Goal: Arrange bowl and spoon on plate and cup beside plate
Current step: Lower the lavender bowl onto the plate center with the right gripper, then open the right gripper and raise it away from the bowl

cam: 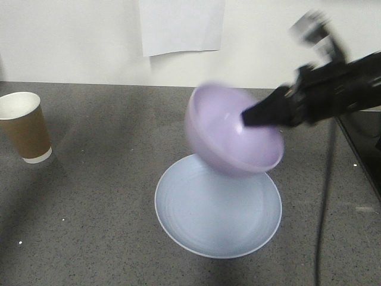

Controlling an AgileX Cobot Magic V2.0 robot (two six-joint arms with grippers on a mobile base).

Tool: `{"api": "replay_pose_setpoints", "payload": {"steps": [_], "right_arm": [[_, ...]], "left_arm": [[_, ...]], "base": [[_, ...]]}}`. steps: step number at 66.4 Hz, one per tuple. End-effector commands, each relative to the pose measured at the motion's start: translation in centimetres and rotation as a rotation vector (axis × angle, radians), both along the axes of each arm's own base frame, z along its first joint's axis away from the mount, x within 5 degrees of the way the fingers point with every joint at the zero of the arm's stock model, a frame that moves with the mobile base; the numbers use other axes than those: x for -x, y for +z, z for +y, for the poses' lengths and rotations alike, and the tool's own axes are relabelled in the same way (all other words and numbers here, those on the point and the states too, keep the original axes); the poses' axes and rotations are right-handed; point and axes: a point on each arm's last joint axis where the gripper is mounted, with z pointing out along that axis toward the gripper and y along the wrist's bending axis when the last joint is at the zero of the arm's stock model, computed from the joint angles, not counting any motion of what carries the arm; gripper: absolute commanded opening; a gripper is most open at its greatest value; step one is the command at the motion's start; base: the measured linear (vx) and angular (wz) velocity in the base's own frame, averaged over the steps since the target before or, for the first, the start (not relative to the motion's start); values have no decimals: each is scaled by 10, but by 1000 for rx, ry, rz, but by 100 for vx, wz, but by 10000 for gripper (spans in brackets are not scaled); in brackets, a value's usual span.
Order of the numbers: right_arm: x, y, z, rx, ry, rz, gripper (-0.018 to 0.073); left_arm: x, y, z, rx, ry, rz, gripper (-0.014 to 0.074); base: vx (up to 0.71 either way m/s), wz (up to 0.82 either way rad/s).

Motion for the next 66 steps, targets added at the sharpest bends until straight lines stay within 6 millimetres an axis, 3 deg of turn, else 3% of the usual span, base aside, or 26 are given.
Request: {"api": "replay_pose_setpoints", "payload": {"steps": [1,13,32,44,59,66], "right_arm": [[-12,-11,16,62,-5,-16,-6],[-28,-45,28,202,-1,-1,0],[-35,-64,25,279,11,15,37],[-36,-64,24,283,9,12,149],[-39,-63,23,276,-25,-5,365],[-40,-55,22,270,-49,-48,436]], "left_arm": [[8,16,-1,65,7,-88,-6],[8,16,-1,65,6,-87,-6],[8,16,-1,65,7,-88,-6],[8,16,-1,65,7,-88,-6],[8,16,-1,65,6,-87,-6],[8,16,-1,64,5,-85,-6]], "base": [[0,0],[0,0],[0,0],[0,0],[0,0],[0,0]]}}
